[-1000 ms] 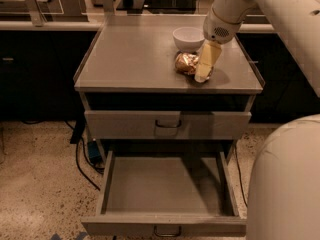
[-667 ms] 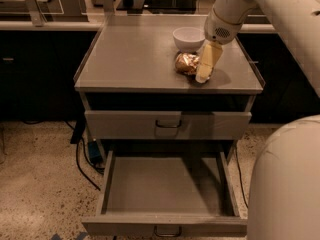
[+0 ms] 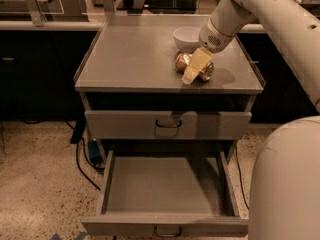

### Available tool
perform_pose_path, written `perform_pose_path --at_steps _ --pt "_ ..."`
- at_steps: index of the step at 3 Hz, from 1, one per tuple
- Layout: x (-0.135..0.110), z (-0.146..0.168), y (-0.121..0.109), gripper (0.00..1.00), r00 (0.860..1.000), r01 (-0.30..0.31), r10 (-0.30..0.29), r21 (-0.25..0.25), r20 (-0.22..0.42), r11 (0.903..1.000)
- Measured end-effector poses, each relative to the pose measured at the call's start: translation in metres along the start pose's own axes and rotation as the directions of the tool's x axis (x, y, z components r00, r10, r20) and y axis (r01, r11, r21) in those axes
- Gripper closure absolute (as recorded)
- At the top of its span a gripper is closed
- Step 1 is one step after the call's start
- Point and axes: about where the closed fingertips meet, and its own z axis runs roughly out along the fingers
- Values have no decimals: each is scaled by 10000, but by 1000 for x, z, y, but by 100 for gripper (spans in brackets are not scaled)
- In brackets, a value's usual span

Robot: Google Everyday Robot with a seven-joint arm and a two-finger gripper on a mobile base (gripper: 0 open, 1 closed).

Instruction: Place orange can into middle drawer

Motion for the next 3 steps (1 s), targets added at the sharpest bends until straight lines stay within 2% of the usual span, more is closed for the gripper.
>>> perform_pose_path --at_steps 1,2,3 --pt "0 0 0 0 10000 -2 2 0 0 10000" --pt "2 16 -10 0 9999 -147 147 -31 -7 9999" --pt "11 44 -19 0 9983 -500 489 -349 -304 9981"
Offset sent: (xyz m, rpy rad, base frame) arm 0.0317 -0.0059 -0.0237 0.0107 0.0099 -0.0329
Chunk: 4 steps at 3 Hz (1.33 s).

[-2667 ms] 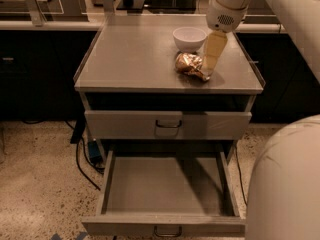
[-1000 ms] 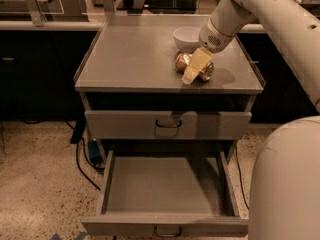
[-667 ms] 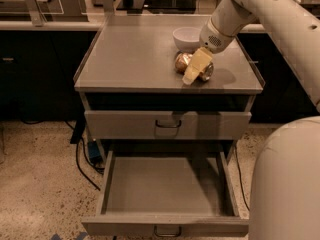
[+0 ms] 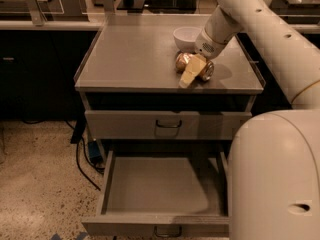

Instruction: Place orange can into middle drawer

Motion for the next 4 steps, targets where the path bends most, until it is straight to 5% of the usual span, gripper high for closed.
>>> perform_pose_path --at_steps 4 --pt "-2 4 1 89 10000 71 -71 -134 47 9999"
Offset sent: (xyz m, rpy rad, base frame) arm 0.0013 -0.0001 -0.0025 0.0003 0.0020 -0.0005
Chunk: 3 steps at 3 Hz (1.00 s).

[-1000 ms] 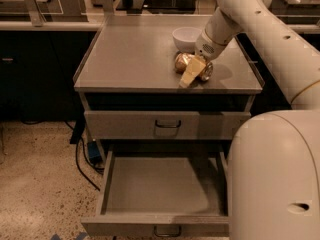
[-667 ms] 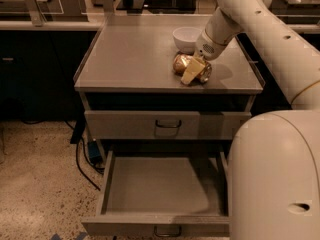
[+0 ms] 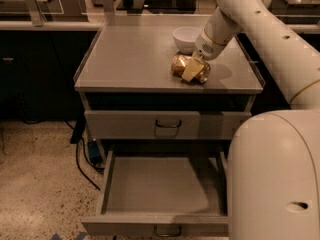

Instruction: Place orange can into middle drawer

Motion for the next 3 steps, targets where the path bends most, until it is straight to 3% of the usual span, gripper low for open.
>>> perform_pose_path --at_steps 1,2,3 --pt "-1 0 -2 100 10000 4 -4 -6 3 10000" --pt "6 -34 48 100 9943 919 -844 -1213 658 9884" --pt "15 -52 97 100 9774 1759 -1410 -2356 1577 9558"
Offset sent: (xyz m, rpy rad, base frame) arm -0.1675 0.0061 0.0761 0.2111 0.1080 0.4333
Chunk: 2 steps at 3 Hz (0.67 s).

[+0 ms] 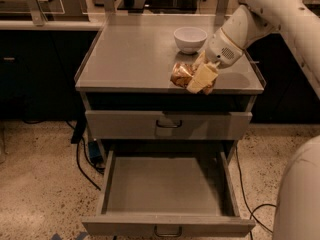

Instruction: Place orange can into middle drawer

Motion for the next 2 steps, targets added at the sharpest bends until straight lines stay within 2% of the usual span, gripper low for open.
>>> perform_pose_path --at_steps 2 --pt "-3 12 -2 100 9998 131 -131 -27 129 9999"
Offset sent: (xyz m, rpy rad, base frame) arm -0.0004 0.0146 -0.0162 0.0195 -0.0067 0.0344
